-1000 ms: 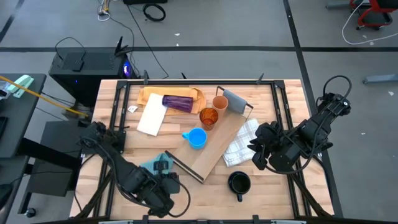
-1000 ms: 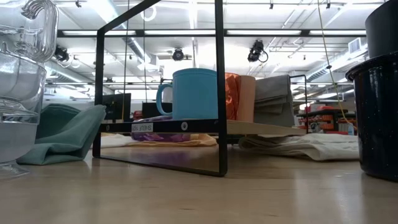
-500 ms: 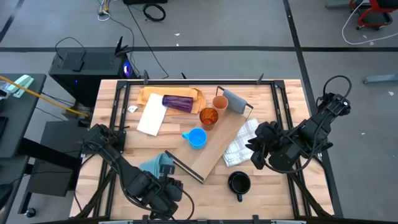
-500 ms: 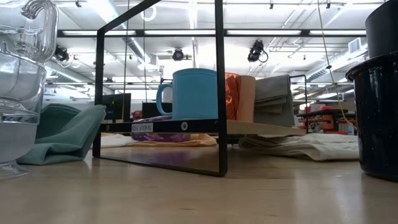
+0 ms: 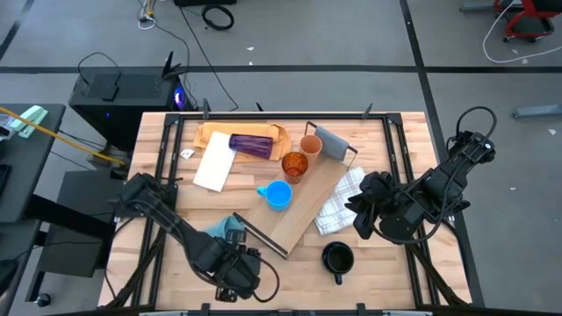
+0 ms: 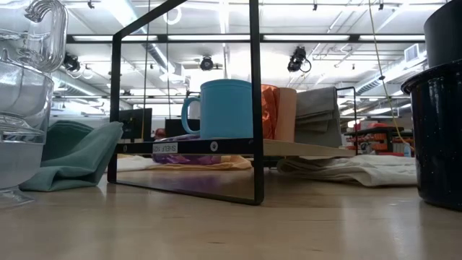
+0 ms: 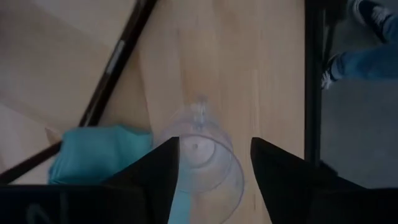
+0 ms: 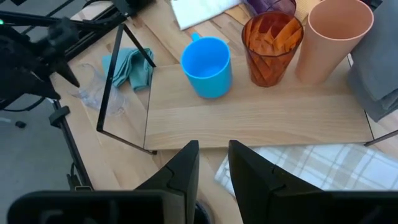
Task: Stack small to large cups/mugs on shelf
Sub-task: Put the transparent mug on the shelf
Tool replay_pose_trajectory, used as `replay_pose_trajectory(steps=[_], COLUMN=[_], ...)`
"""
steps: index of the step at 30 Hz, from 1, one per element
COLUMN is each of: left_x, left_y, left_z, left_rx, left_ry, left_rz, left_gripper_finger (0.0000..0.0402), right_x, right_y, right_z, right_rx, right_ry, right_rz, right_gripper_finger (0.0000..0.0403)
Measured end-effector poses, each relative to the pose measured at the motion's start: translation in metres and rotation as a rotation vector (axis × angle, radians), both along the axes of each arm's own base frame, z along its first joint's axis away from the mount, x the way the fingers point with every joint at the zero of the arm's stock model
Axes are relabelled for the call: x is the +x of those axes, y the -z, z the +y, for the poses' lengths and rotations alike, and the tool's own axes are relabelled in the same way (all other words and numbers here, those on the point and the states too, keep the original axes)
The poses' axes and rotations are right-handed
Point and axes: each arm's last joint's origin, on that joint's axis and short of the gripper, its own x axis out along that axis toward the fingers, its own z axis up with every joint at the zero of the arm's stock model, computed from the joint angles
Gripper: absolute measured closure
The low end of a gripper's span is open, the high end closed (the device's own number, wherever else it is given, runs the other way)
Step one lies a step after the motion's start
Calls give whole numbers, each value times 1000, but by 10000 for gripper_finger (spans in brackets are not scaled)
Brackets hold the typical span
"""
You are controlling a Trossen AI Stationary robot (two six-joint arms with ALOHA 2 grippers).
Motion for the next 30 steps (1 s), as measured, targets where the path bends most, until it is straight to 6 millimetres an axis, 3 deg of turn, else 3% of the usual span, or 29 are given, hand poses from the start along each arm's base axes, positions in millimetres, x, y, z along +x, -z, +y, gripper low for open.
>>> replay_pose_trajectory(steps=[12, 30], left_x=[10, 18], left_y=[1, 9], left_z=[0, 9], left_rx=[-33, -50], left_ry=[36, 32], left_rz=[-74, -67], left_gripper_finger=[222, 220], right_x=[0, 0], right_y=[0, 0], right_z=[0, 0], right_rx=[-5, -5], right_ry=[2, 3], right_rz=[-3, -6], right_gripper_finger=[313, 314])
